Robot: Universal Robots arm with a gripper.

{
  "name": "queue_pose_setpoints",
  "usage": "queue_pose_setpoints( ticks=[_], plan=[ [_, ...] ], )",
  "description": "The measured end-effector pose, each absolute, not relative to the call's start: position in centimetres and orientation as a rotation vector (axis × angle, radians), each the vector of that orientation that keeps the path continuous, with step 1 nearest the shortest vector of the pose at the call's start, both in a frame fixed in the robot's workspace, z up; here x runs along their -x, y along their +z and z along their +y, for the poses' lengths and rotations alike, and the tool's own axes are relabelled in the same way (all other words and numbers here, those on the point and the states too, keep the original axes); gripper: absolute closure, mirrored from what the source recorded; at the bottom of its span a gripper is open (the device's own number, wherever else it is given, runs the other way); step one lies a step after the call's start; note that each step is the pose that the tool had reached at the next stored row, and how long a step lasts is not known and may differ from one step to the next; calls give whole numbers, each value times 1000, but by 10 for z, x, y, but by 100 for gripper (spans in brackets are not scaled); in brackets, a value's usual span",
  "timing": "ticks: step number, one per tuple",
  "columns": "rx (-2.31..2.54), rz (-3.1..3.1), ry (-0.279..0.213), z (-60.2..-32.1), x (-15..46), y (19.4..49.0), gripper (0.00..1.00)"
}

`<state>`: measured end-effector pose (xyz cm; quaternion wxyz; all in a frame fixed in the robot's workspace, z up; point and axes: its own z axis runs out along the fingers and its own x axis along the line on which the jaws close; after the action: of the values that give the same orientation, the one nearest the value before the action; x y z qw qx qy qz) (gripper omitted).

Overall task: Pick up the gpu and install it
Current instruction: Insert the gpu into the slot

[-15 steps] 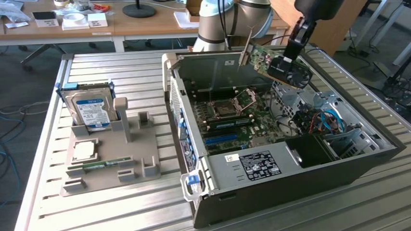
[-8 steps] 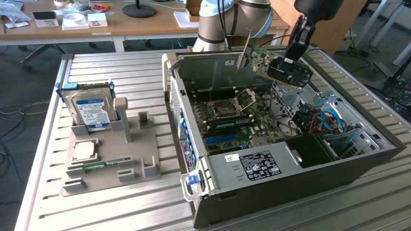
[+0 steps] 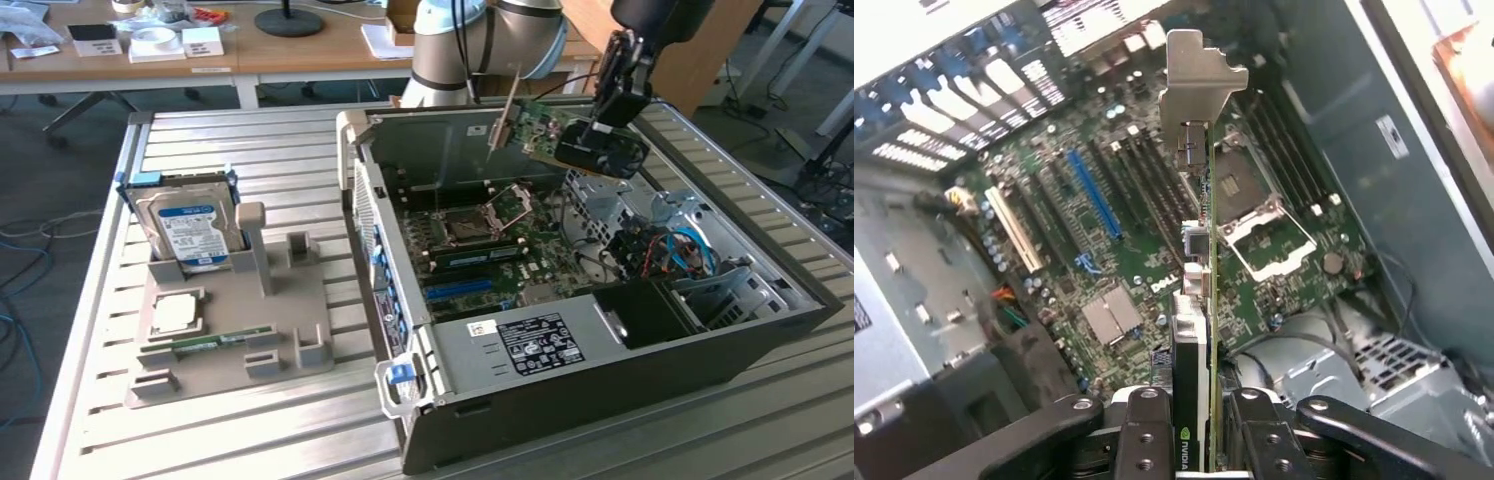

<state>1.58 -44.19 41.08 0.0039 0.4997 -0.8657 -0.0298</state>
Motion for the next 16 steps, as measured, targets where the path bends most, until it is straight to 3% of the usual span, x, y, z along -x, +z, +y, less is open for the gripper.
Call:
queue_pose_setpoints(
  ticks=[16],
  plan=[
    [-1920,-2465,-91,-442,-16,410,73]
  ],
)
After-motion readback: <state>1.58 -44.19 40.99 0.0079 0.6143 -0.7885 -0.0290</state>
